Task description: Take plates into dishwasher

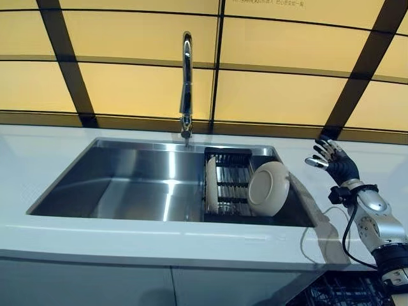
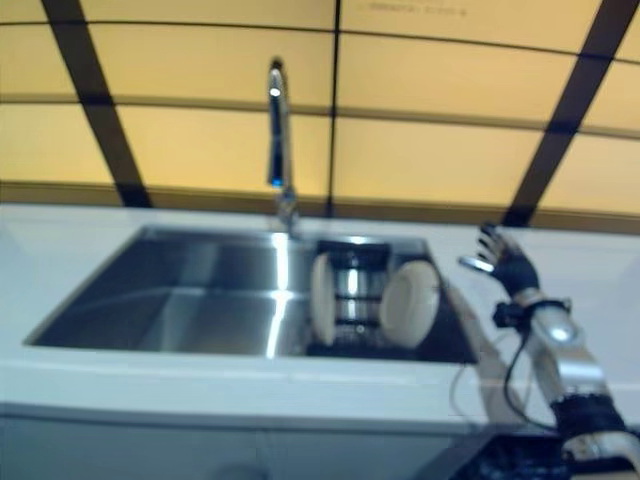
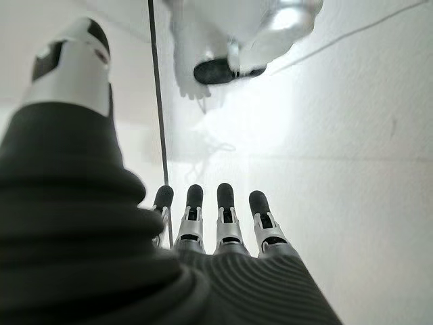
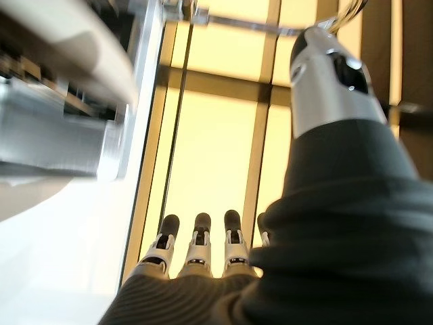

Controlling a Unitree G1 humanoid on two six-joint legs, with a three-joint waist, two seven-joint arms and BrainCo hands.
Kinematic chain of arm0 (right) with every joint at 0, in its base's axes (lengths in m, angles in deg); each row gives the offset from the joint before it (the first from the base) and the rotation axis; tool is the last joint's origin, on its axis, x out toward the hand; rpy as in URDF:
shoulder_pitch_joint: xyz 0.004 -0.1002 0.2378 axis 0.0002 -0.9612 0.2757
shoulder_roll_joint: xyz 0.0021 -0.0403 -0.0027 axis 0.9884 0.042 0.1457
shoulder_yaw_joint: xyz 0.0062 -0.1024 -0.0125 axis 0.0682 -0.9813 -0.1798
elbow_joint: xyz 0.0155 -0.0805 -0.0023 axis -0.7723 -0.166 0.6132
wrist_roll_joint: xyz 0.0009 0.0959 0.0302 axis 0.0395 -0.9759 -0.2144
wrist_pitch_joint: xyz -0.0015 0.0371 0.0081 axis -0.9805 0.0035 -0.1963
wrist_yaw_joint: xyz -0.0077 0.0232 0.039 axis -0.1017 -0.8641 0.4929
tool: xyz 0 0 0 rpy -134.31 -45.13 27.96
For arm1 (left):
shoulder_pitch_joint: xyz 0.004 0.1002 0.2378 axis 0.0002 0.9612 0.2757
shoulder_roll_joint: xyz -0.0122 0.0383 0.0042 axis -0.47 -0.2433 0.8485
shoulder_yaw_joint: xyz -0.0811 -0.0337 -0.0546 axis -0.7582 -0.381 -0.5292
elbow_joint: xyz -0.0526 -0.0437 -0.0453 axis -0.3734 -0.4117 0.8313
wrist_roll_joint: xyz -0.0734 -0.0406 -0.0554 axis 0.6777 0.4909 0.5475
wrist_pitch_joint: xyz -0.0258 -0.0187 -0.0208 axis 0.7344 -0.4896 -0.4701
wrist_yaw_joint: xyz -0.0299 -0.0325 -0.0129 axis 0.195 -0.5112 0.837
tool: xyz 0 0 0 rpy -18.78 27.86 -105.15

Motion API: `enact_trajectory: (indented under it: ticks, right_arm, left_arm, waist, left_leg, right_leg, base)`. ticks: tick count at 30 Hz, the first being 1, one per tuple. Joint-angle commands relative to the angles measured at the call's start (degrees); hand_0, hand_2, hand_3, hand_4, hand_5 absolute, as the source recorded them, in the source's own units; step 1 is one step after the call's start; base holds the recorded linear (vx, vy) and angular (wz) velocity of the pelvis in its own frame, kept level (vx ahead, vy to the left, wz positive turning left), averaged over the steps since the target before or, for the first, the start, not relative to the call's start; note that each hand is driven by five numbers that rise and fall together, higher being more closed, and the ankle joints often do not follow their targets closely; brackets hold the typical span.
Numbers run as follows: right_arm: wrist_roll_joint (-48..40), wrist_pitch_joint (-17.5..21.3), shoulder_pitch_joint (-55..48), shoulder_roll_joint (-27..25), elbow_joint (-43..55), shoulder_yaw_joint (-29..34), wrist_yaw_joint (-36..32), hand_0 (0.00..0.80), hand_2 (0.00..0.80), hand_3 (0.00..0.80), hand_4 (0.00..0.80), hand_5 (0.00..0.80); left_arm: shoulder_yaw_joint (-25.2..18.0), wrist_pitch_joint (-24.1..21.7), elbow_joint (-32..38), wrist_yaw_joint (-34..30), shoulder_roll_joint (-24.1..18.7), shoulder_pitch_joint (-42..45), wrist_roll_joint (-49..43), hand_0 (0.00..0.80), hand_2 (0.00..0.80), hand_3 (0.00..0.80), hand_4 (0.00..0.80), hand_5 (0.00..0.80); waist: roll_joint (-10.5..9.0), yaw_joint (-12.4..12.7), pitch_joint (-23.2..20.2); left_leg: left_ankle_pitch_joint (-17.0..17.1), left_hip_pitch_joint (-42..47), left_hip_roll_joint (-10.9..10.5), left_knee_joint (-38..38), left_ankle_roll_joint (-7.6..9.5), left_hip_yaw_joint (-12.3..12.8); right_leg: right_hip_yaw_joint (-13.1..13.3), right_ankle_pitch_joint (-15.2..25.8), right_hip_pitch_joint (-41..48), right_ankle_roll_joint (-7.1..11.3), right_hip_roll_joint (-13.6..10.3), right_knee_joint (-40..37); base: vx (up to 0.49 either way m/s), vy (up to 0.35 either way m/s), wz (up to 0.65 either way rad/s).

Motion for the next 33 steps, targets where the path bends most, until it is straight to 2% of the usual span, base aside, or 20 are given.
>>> enact_trajectory:
  ticks: [1,9,15,33]
  right_arm:
    - [1.95,1.7,7.5,-2.36,-2.46,1.59,4.07,0.0,0.0,0.0,0.0,0.0]
    - [5.73,-0.97,9.36,-4.37,-3.73,-0.11,6.73,0.0,0.0,0.0,0.0,0.0]
    - [8.27,-4.93,10.46,-5.08,-5.27,-1.82,6.87,0.0,0.0,0.0,0.0,0.0]
    - [11.67,-14.66,11.9,-3.9,-6.27,-7.55,-1.17,0.0,0.0,0.0,0.0,0.0]
  left_arm:
    - [1.7,-0.94,-2.73,0.78,-1.84,-2.96,0.58,0.0,0.0,0.0,0.0,0.0]
    - [1.44,-0.83,-3.03,0.59,-2.61,-2.38,0.14,0.0,0.0,0.0,0.0,0.0]
    - [1.84,-0.56,-2.32,-0.26,-3.01,-2.23,-0.98,0.0,0.0,0.0,0.0,0.0]
    - [2.11,-0.51,-1.98,-0.45,-2.59,-2.2,-2.04,0.0,0.0,0.0,0.0,0.0]
  waist:
    - [-1.45,0.79,-2.57]
    - [-1.37,0.93,-2.68]
    - [-1.34,1.22,-2.47]
    - [-1.93,1.32,-2.02]
  left_leg:
    - [-1.17,0.45,-3.18,-0.07,2.25,2.25]
    - [-1.36,0.28,-3.31,-0.14,2.28,2.22]
    - [-1.48,0.11,-3.37,-0.14,2.3,2.09]
    - [-1.71,0.22,-2.92,-0.14,2.22,2.56]
  right_leg:
    - [-0.93,0.17,1.69,3.91,-3.51,1.5]
    - [-0.91,0.11,1.64,4.03,-3.64,1.24]
    - [-0.92,0.05,1.61,4.15,-3.79,1.14]
    - [-0.53,-0.44,2.02,3.88,-3.73,0.91]
  base:
    - [0.059,-0.013,-0.15]
    - [0.029,-0.011,-0.02]
    - [0.005,-0.003,0.0]
    - [0.0,0.0,0.0]
